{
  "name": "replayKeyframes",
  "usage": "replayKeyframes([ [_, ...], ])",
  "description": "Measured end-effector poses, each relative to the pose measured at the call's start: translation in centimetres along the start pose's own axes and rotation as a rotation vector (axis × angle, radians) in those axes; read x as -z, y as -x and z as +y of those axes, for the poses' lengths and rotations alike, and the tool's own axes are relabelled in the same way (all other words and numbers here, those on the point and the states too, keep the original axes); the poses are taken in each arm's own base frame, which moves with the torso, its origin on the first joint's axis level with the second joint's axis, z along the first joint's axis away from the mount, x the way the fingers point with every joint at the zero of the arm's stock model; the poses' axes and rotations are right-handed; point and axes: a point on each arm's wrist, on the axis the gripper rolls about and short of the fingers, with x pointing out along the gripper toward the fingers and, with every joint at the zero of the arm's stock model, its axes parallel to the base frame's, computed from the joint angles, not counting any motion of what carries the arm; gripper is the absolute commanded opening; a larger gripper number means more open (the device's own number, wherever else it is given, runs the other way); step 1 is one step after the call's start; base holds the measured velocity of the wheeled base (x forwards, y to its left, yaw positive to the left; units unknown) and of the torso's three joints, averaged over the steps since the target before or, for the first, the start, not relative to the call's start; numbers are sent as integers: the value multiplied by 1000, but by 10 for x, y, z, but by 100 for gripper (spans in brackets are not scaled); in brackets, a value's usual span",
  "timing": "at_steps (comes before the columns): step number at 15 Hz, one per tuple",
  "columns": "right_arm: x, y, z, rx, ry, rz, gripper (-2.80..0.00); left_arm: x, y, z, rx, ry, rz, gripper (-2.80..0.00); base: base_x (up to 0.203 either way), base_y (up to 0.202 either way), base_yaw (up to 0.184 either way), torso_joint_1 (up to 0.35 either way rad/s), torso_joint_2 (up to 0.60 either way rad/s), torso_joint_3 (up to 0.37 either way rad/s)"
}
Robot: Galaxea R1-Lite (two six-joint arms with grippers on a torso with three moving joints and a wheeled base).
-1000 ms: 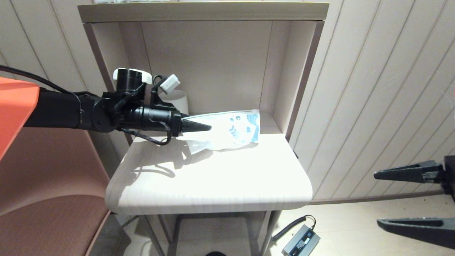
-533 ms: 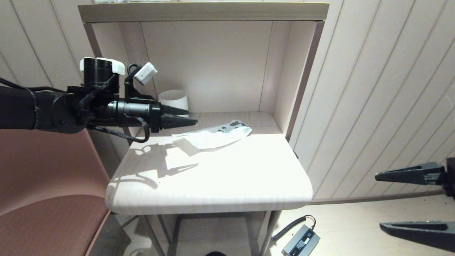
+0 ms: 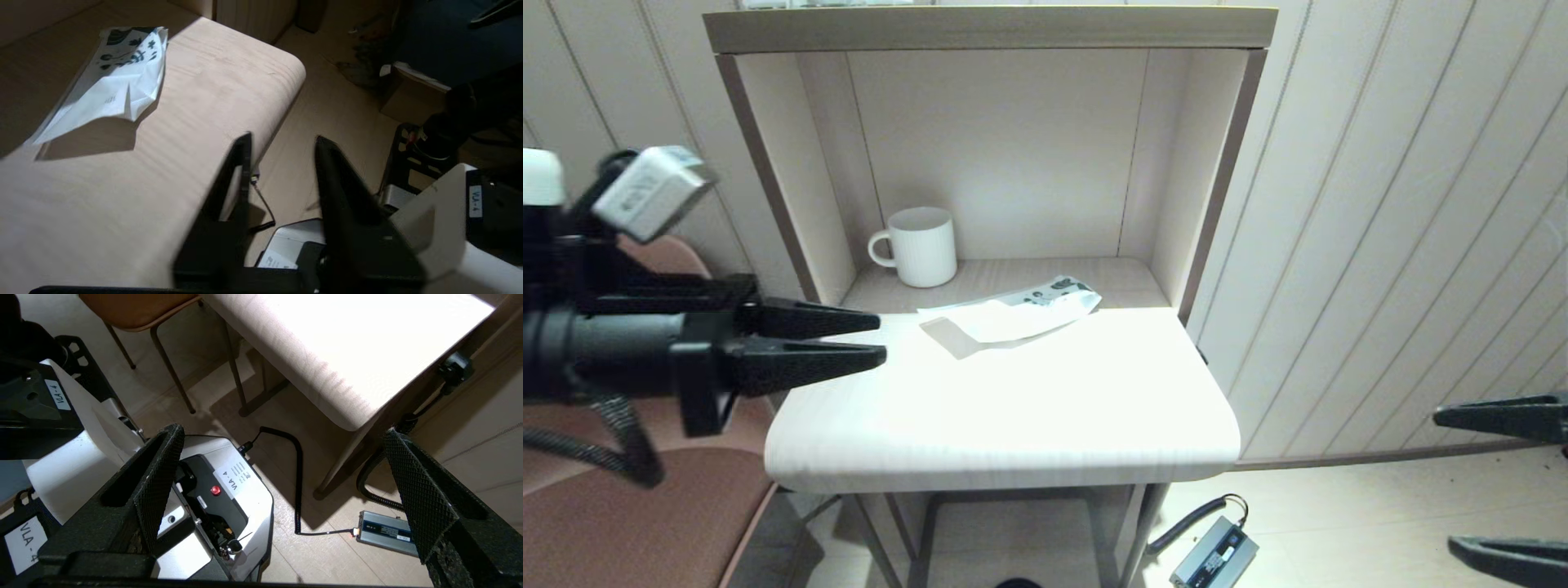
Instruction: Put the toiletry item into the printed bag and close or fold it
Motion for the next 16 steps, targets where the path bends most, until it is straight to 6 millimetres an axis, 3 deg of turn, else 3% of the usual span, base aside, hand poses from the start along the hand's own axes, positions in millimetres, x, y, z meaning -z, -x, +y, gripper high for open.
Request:
replayKeyframes([
  [3,13,26,21,132,-62,13,0,5,53,-66,-167,-38,-15,-280,0,0,0,0,0,0],
  [7,43,57,62,225,-183,-27,0,34,110,-142,-388,60,-9,-280,0,0,0,0,0,0],
  [10,46,71,76,293,-347,-108,0,54,136,-173,-596,176,-14,-280,0,0,0,0,0,0],
  [13,43,71,71,421,-476,-114,0,71,152,-192,-719,179,-15,-280,0,0,0,0,0,0],
  [14,44,70,70,429,-496,-100,-280,76,156,-198,-725,175,-20,-280,0,0,0,0,0,0],
  [16,43,69,68,433,-528,-80,-280,87,163,-209,-731,183,-15,-280,0,0,0,0,0,0],
])
